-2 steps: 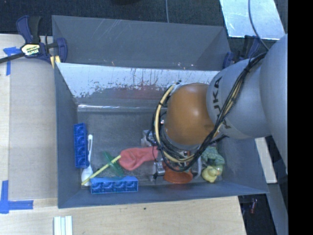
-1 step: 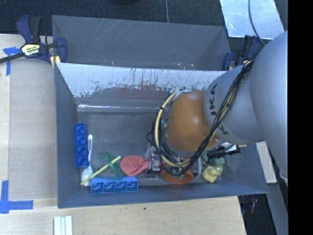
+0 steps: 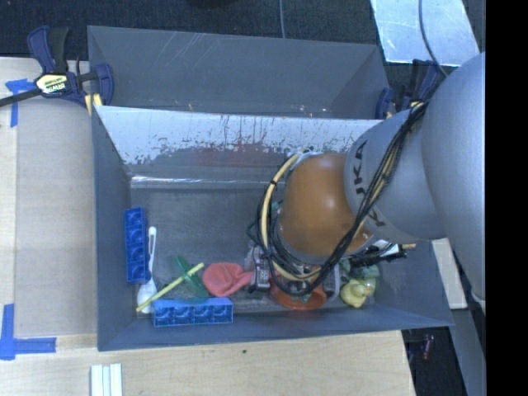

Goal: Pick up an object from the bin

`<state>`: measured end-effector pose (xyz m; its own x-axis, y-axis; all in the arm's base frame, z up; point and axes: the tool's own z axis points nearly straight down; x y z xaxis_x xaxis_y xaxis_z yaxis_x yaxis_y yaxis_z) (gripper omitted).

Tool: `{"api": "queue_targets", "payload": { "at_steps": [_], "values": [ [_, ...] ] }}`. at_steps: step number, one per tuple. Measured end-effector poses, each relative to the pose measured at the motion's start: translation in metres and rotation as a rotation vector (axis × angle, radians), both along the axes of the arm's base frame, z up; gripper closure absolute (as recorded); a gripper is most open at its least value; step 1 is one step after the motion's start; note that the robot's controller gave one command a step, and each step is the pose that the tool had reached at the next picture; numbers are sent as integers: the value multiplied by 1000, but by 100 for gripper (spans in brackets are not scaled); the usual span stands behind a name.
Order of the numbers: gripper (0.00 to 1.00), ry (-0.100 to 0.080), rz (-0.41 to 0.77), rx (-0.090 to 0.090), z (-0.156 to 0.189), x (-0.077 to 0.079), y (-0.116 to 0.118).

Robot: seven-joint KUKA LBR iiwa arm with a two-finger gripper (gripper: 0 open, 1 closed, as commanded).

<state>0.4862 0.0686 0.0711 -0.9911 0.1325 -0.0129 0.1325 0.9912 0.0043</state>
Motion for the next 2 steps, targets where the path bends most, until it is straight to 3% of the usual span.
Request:
{"api": "queue_targets", "payload": {
  "at_steps": [1,2],
  "values": [
    [100,2,-12,0,83,19,4],
    [100,2,-25,-1,148,16,-13]
  ]
}}
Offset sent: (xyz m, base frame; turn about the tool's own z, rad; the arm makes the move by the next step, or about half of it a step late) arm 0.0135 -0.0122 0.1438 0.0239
